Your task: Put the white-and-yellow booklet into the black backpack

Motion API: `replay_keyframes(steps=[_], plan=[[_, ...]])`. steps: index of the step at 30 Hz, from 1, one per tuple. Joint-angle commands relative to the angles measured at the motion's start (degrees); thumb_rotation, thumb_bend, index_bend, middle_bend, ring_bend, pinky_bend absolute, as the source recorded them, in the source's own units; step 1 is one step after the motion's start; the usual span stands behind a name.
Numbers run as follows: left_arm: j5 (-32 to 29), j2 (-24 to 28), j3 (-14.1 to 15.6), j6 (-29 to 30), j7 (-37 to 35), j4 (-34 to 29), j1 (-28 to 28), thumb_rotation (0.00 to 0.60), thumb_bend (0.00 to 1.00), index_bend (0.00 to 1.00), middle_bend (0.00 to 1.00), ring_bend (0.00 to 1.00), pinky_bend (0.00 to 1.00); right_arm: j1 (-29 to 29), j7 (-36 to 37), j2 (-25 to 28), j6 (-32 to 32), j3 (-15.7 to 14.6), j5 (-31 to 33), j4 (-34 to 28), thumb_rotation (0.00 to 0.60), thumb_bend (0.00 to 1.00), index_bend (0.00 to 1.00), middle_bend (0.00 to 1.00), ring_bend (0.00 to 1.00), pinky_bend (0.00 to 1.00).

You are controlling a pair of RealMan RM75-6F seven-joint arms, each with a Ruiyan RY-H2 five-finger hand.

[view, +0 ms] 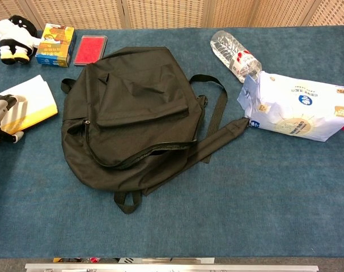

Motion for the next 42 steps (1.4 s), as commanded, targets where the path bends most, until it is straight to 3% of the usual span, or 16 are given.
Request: replay_keyframes(steps=[1, 10, 16, 27, 34, 42], plan=[[-0.68, -0.43, -0.39, -0.53, -0.33, 1.13, -0.27, 0.6, 0.38, 0.13, 0.14, 0.09, 0.17, -0.04, 0.03, 0.04, 0.0, 0.0, 0.0, 0.01, 0.6, 0.2, 0.32, 0.35, 0.21, 0.29], [-1.03, -2.17, -2.79, 1.15, -2.93, 5.95, -0.52, 0.6, 0.5, 0.26, 0.29, 0.24, 0.26, -0.3, 0.27, 0.26, 0.21, 0.03, 0.02, -0.2, 0.6, 0.2, 0.33, 0.35, 0.22, 0.29], [-0.87, -3.9, -2.91, 1.86, -1.53, 10.37, -0.89, 0.6, 0.51, 0.34, 0.34, 0.29, 0.31, -0.33, 0.33, 0.31, 0.14, 0.1, 0.13, -0.3, 0.6, 0.2, 0.33, 0.35, 0.22, 0.29], [-1.11, -5.85, -3.43, 3.04, 2.14, 14.4, -1.5, 0.6, 0.46, 0.44, 0.39, 0.36, 0.37, -0.46, 0.42, 0.65, -0.11, 0.13, 0.49, -0.95, 0.6, 0.21, 0.33, 0.35, 0.23, 0.29], [-0.24, -6.27, -4.03, 3.92, 0.86, 15.4, -0.96, 0.6, 0.38, 0.49, 0.41, 0.38, 0.37, -0.34, 0.27, 0.7, -0.57, 0.23, 0.95, -1.06, 0.6, 0.22, 0.34, 0.35, 0.23, 0.29], [1.9, -7.71, -4.73, 5.09, -2.68, 18.06, -0.37, 0.6, 0.37, 0.57, 0.47, 0.42, 0.43, -0.29, 0.34, 0.73, -0.63, 0.39, 1.07, -1.25, 0.6, 0.22, 0.34, 0.35, 0.23, 0.29]])
